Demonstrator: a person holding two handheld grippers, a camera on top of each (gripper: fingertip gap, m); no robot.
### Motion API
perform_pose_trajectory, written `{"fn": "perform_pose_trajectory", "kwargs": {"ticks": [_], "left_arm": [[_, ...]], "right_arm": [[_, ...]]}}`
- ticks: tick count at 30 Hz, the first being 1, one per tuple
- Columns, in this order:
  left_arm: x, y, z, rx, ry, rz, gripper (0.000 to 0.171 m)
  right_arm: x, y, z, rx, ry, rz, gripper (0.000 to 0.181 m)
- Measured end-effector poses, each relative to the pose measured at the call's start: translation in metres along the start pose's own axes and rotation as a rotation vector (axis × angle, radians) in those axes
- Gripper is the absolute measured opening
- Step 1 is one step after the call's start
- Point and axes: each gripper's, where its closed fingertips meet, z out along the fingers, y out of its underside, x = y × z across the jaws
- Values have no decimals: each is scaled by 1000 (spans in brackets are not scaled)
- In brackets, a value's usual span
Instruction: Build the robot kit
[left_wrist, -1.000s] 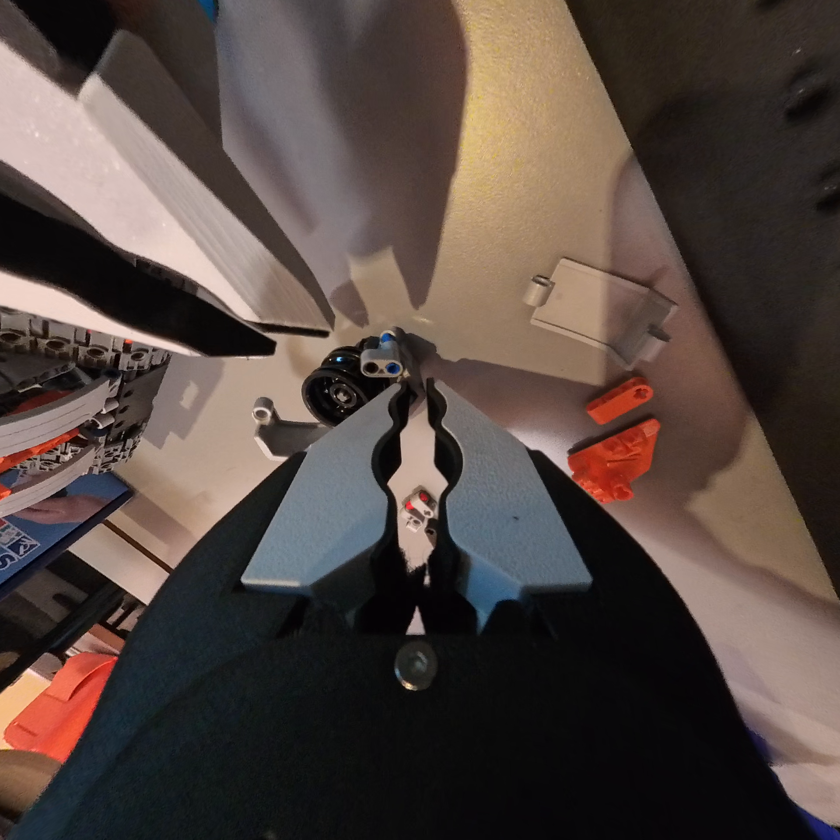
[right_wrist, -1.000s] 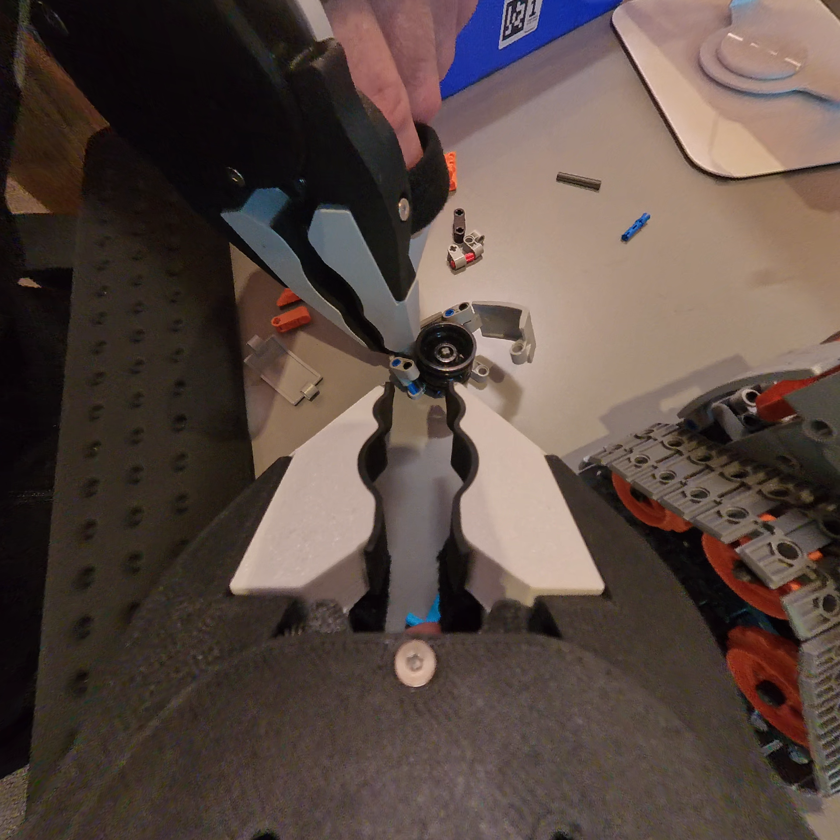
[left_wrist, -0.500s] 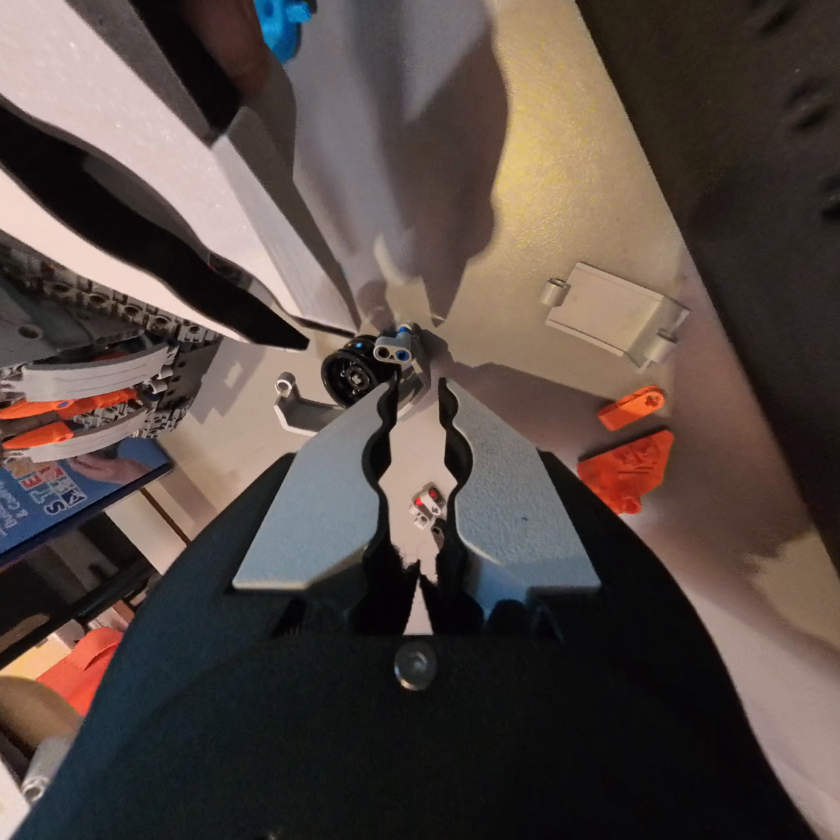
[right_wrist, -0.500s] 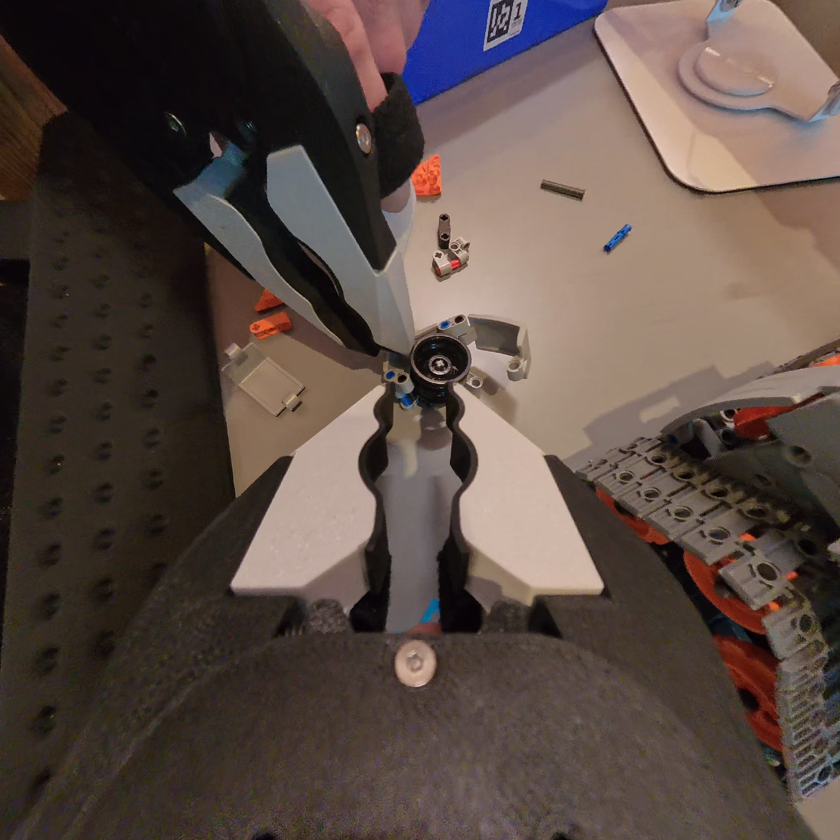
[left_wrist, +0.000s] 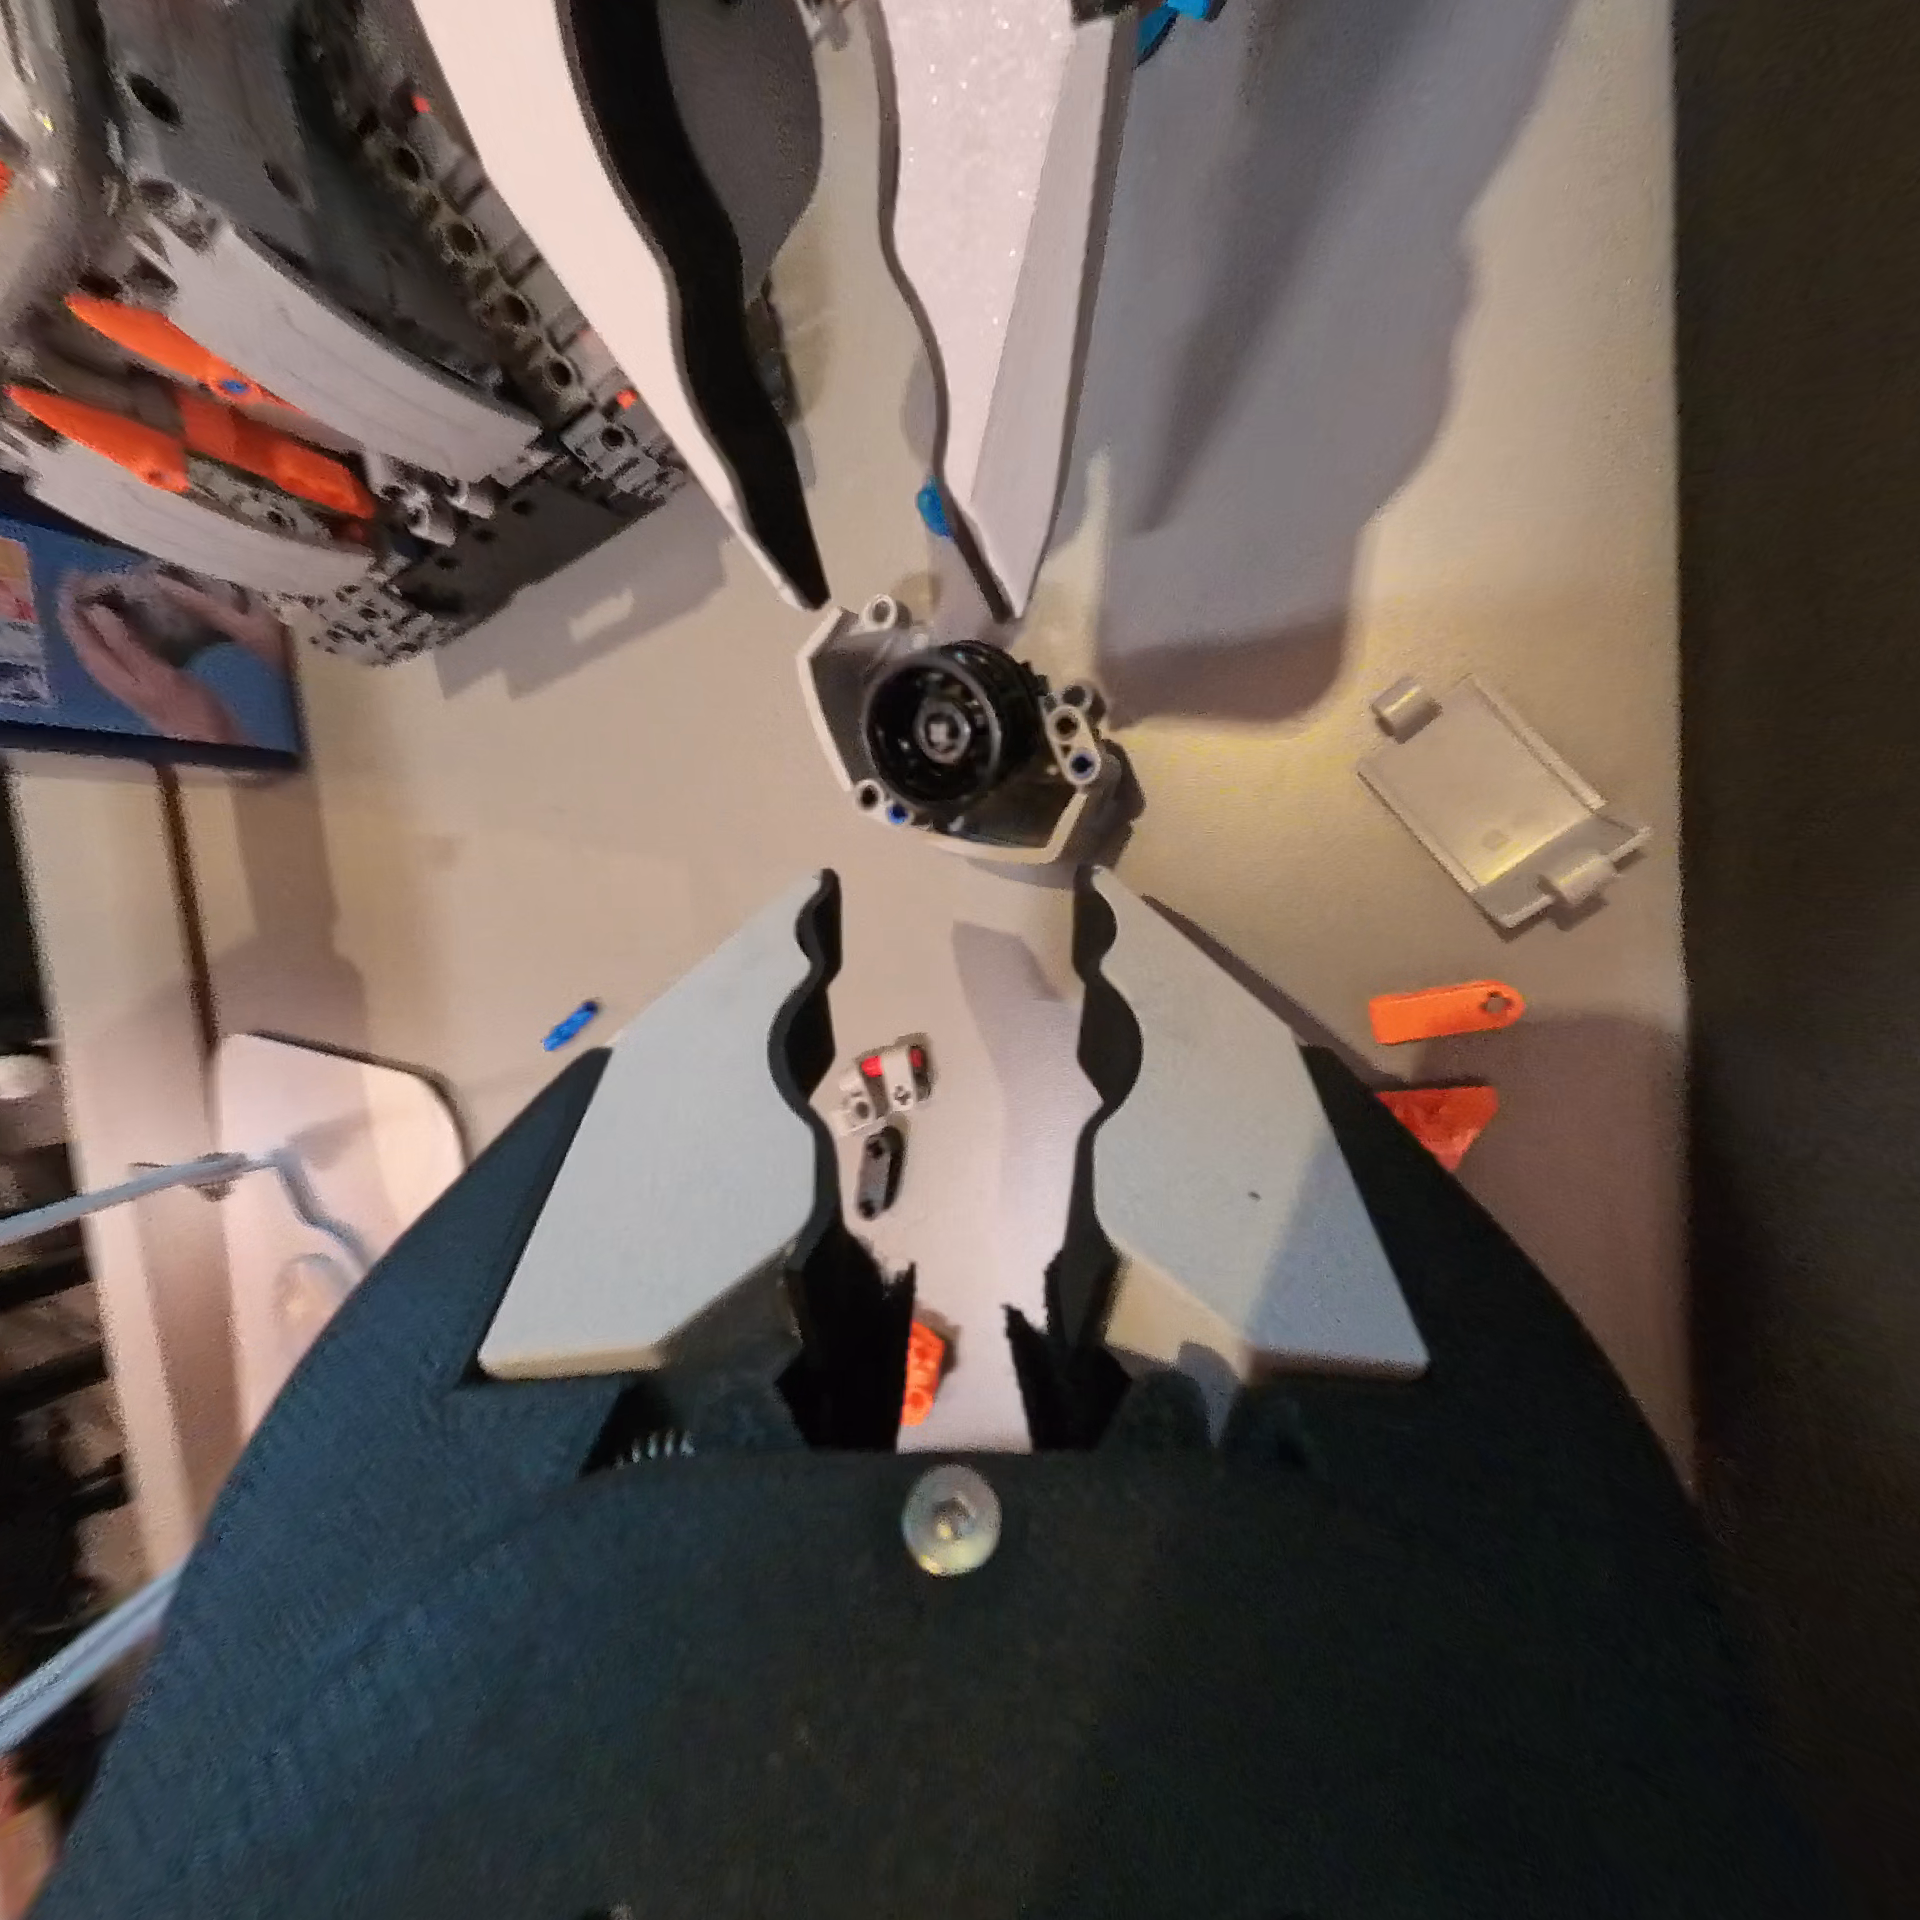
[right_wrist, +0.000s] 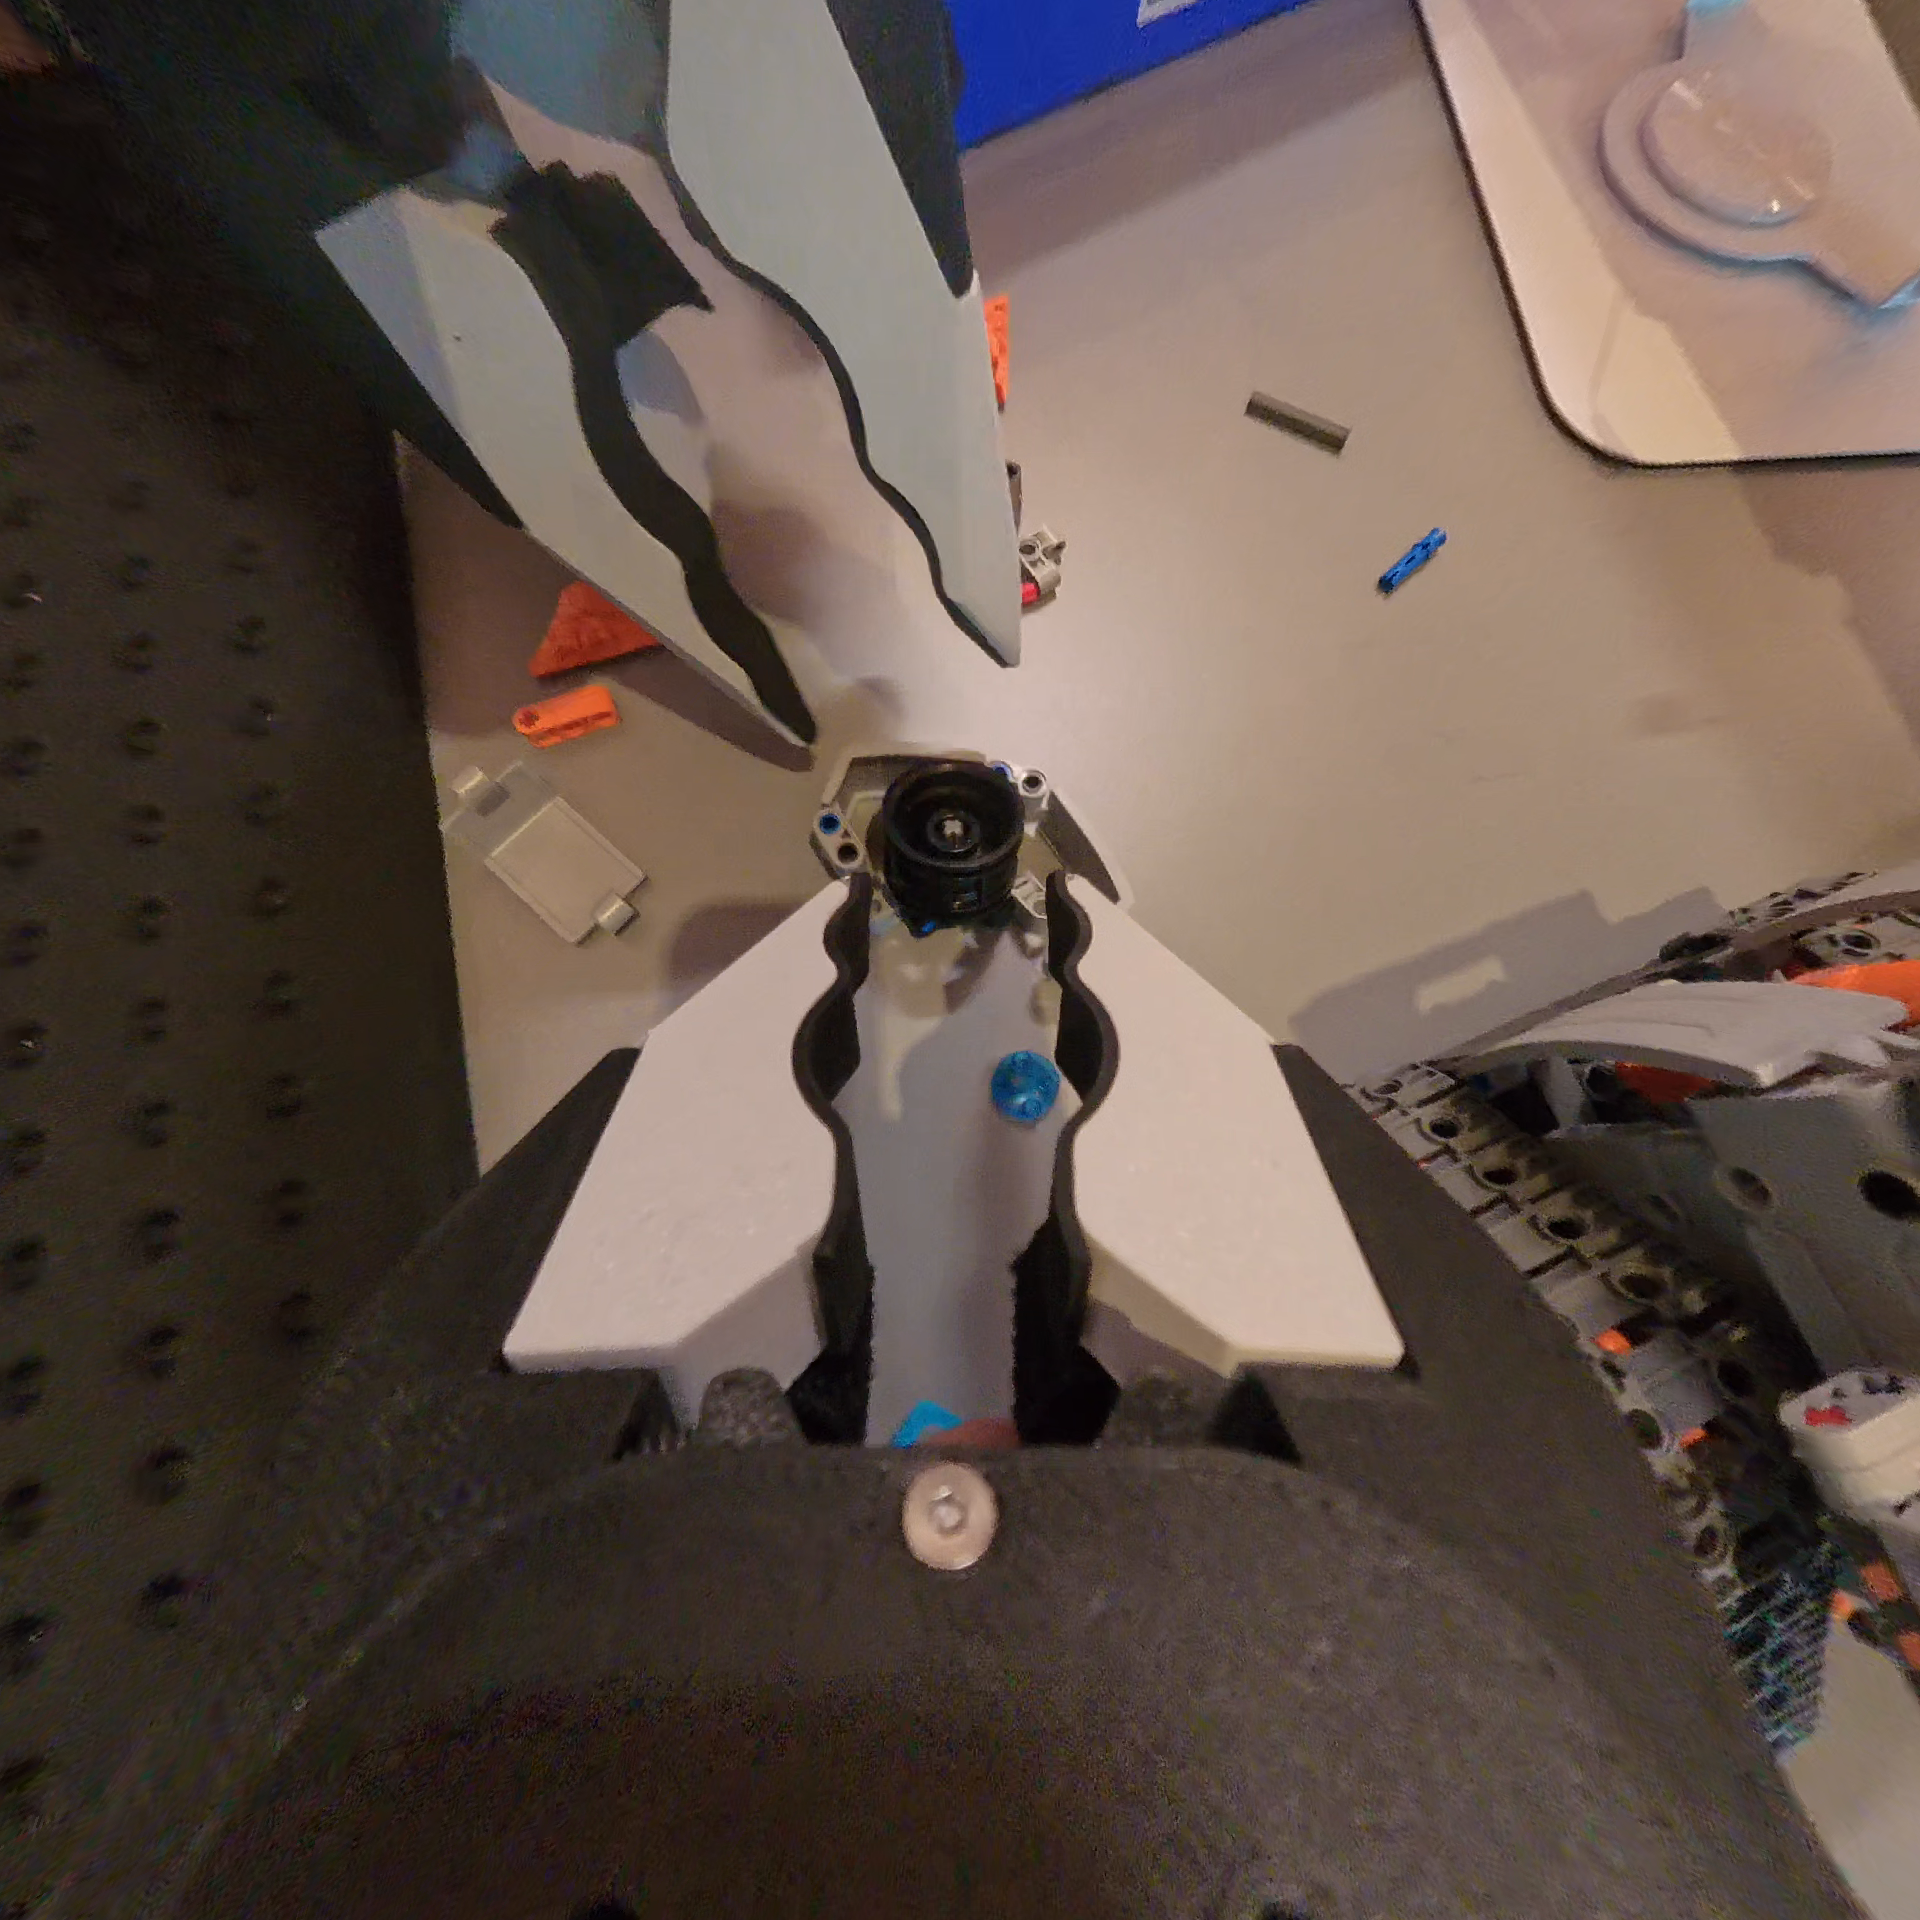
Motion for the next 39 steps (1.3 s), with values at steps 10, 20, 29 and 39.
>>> {"fn": "perform_pose_trajectory", "kwargs": {"ticks": [10,20,29,39], "left_arm": [[4,1,12,21,78,-124,62],[8,-6,32,-10,252,-136,57],[0,-7,27,21,241,-168,56],[-2,-16,25,55,216,-221,56]], "right_arm": [[7,3,12,-74,-61,-47,39],[7,8,12,-39,-70,-46,35],[9,10,6,-19,-71,-35,35],[9,10,7,-10,-71,-16,35]]}}
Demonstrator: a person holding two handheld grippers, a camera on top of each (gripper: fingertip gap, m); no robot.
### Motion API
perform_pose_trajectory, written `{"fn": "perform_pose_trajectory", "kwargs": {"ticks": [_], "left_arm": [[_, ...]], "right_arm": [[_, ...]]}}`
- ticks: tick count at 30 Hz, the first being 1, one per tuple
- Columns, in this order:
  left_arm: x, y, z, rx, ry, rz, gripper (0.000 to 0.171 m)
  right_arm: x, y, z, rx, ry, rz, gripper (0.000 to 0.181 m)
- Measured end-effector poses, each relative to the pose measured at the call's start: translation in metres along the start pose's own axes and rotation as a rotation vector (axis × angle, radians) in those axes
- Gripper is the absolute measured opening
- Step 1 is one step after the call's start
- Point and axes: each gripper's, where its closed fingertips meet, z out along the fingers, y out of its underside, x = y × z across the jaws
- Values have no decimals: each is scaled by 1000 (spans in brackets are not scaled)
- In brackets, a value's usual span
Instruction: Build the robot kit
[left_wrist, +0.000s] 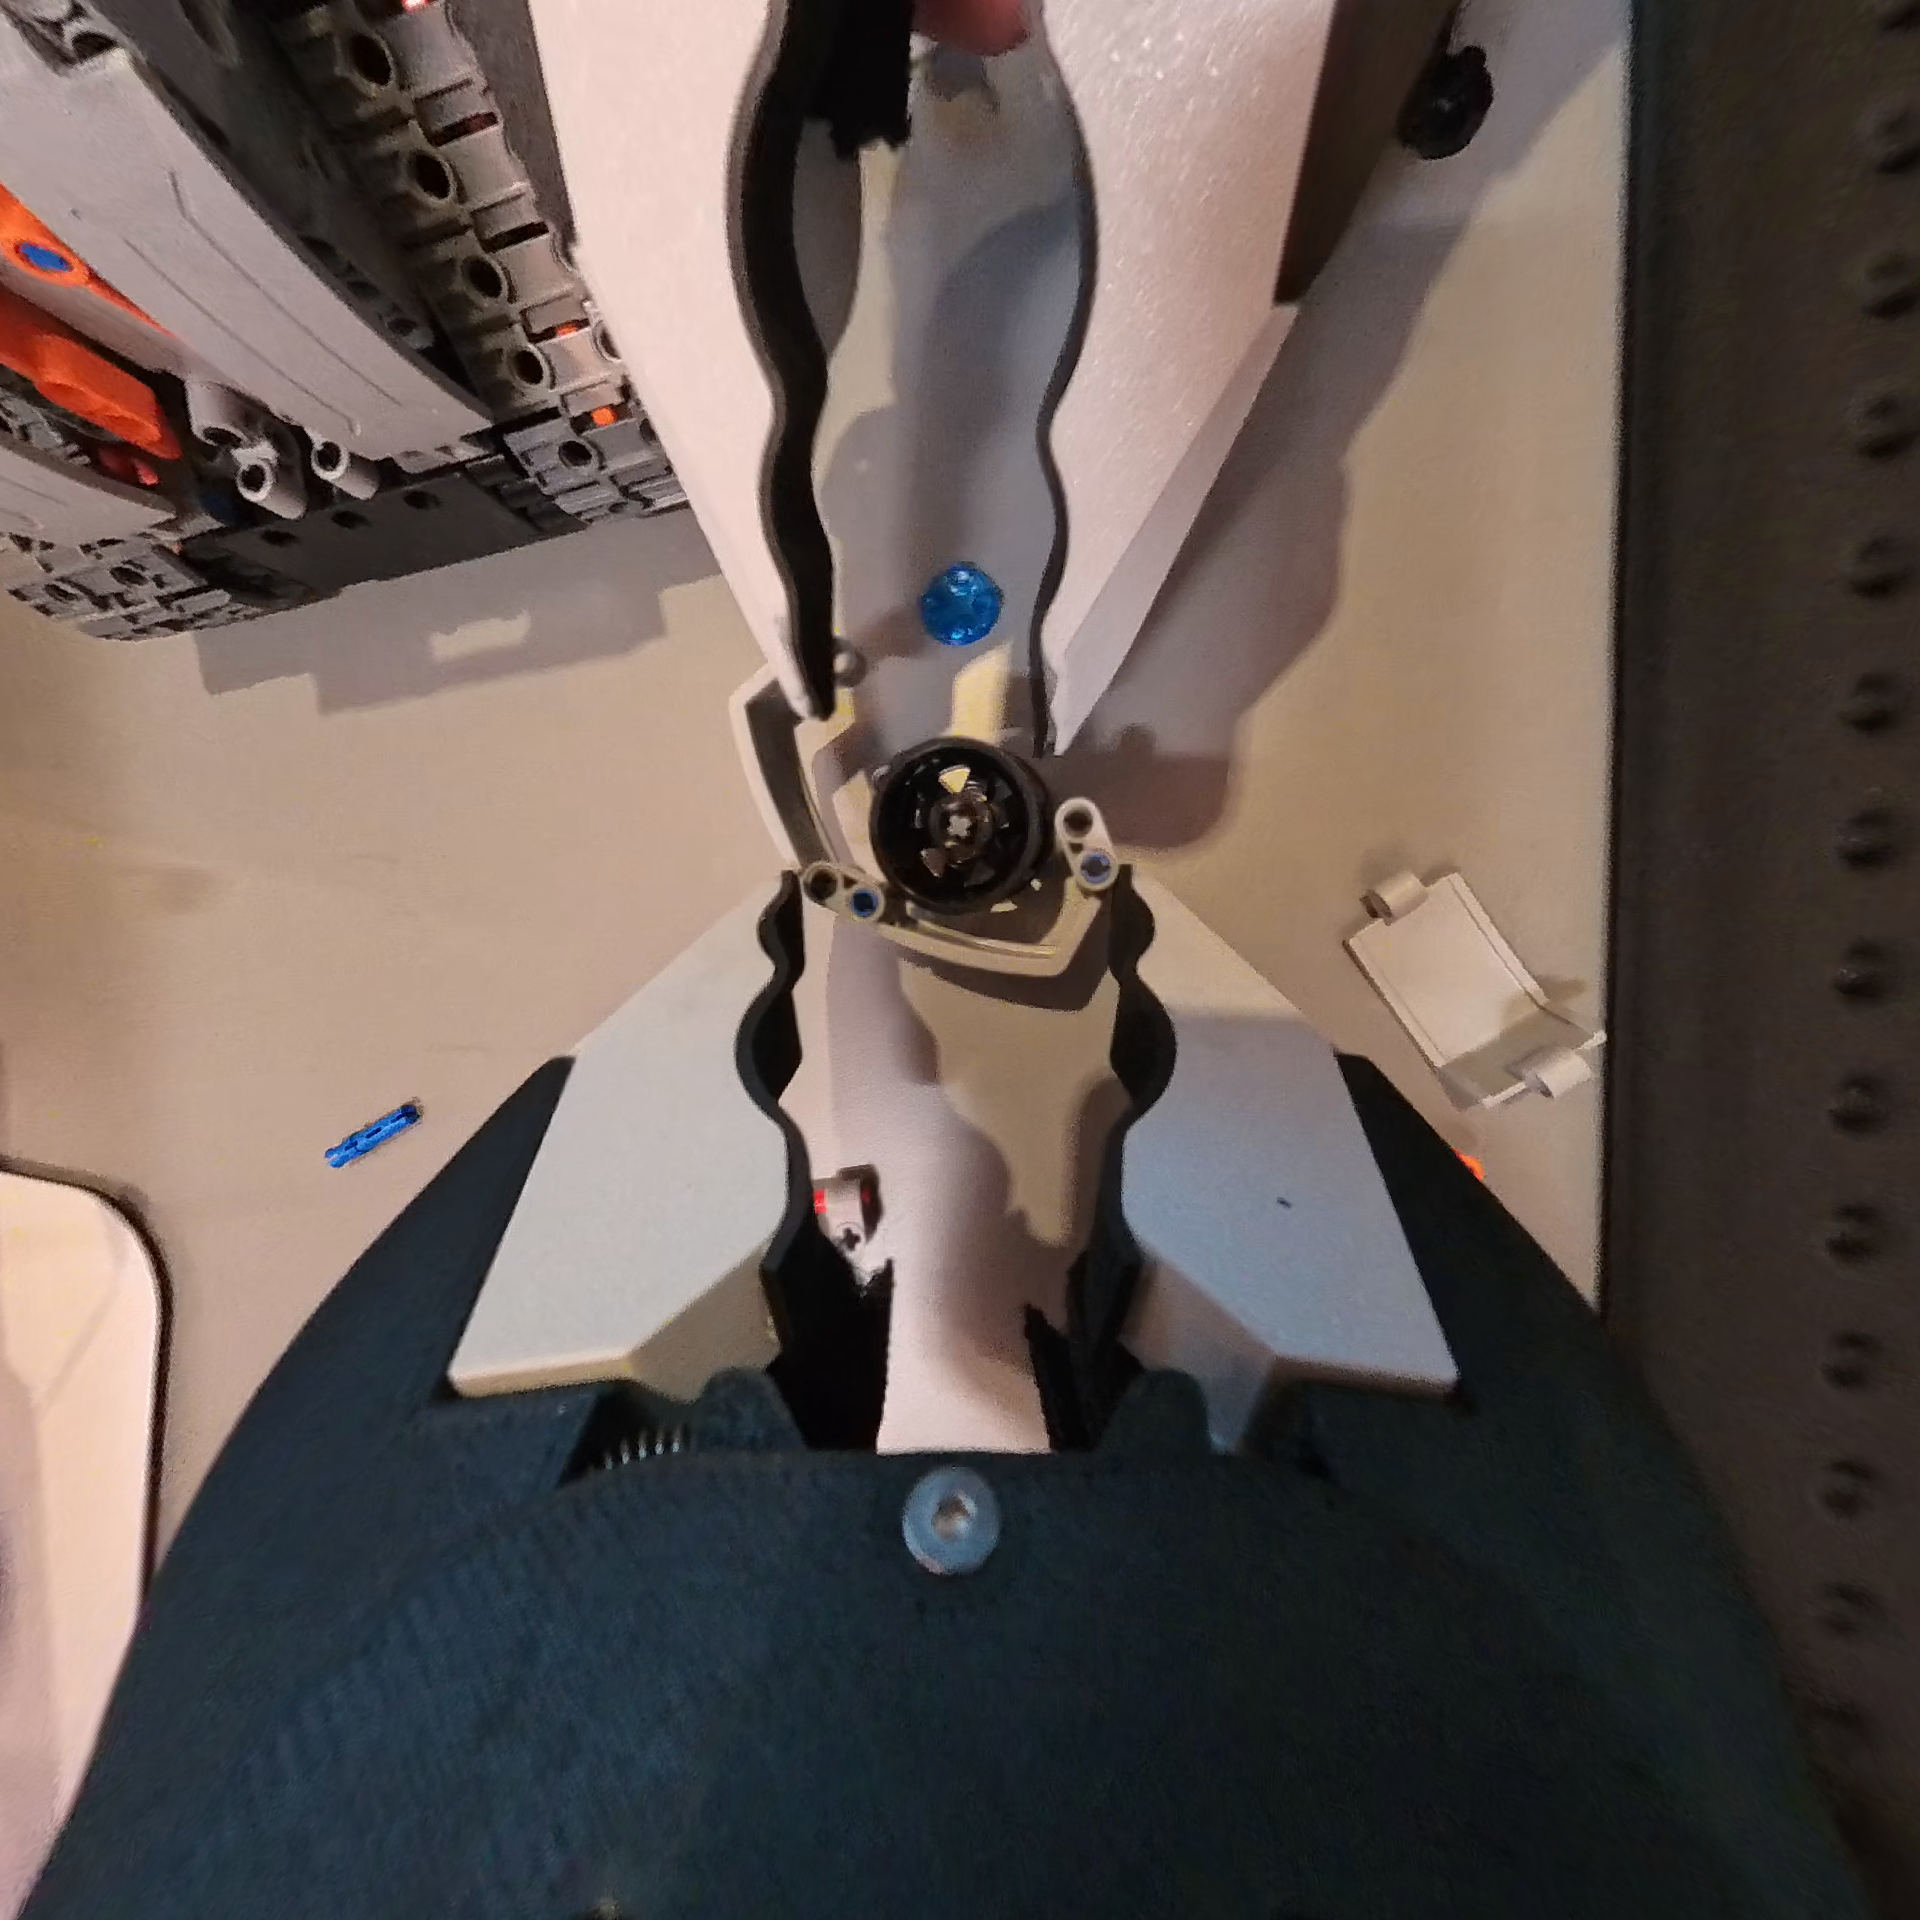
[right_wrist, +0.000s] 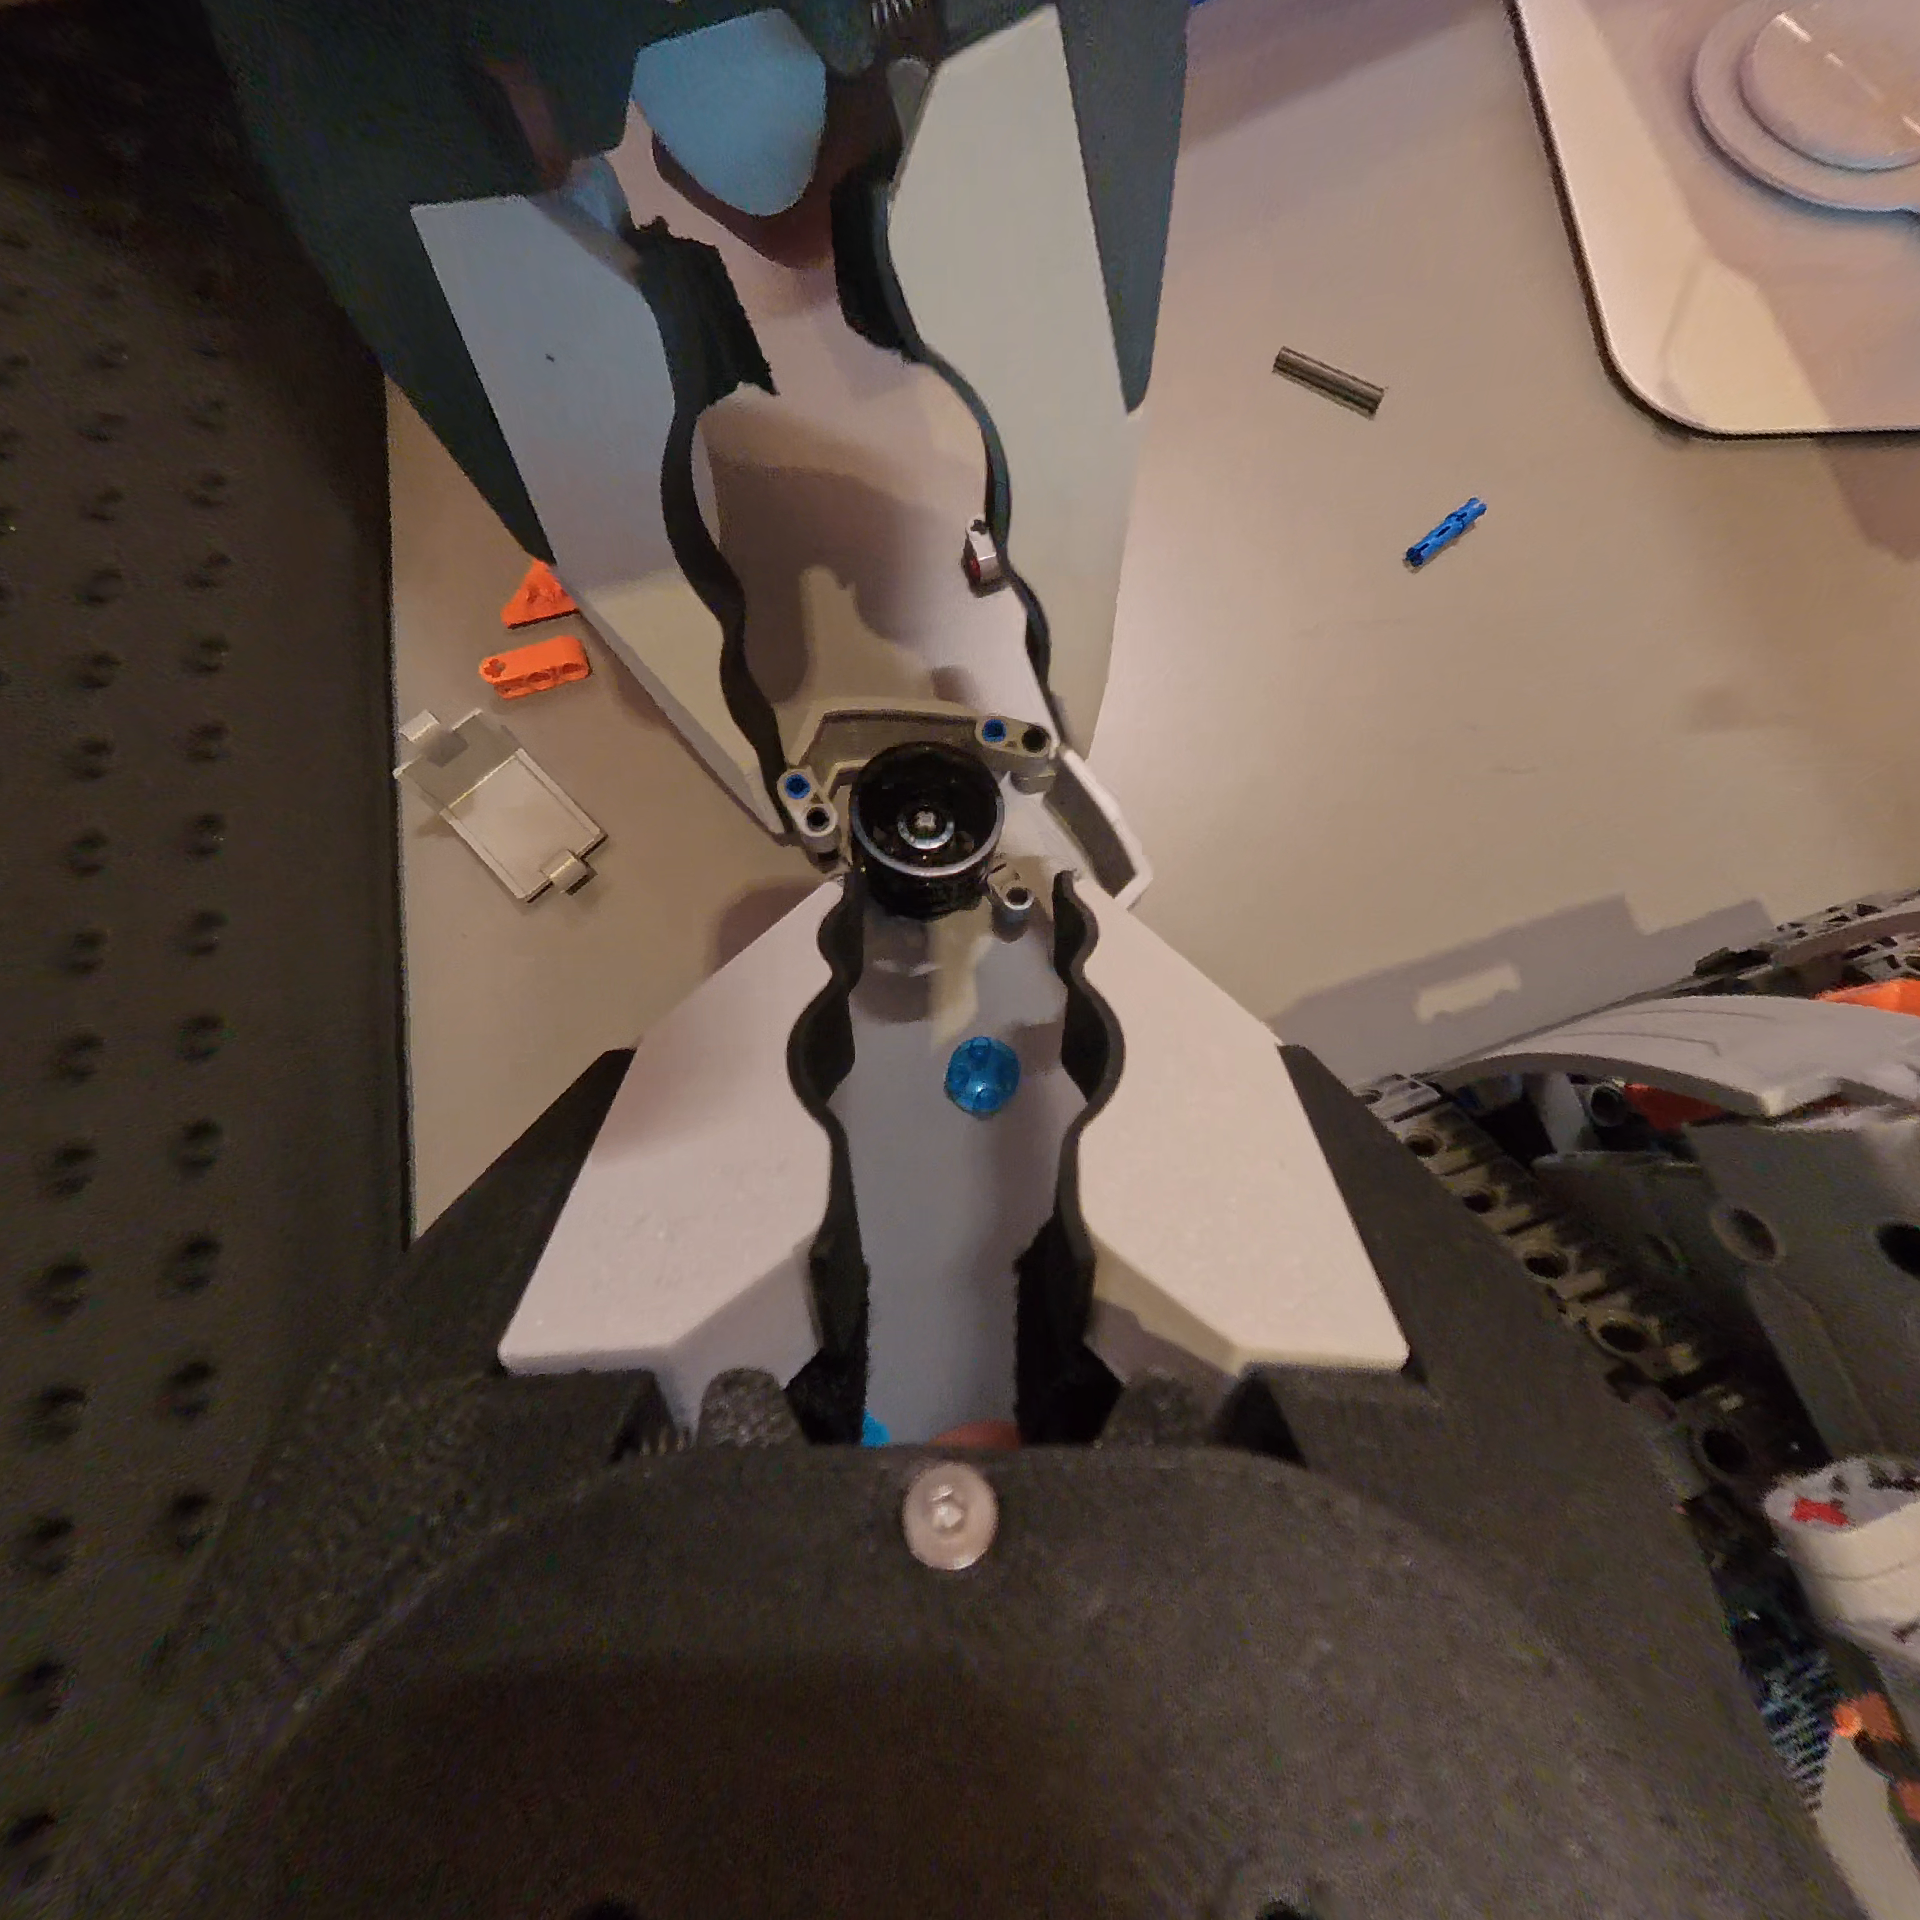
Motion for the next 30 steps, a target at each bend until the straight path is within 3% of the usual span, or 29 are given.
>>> {"fn": "perform_pose_trajectory", "kwargs": {"ticks": [16,30], "left_arm": [[0,0,6,8,-31,-66,55],[-6,-2,8,27,-73,-88,54]], "right_arm": [[-6,14,17,-90,-1,-2,27],[-9,19,11,-129,-17,-10,30]]}}
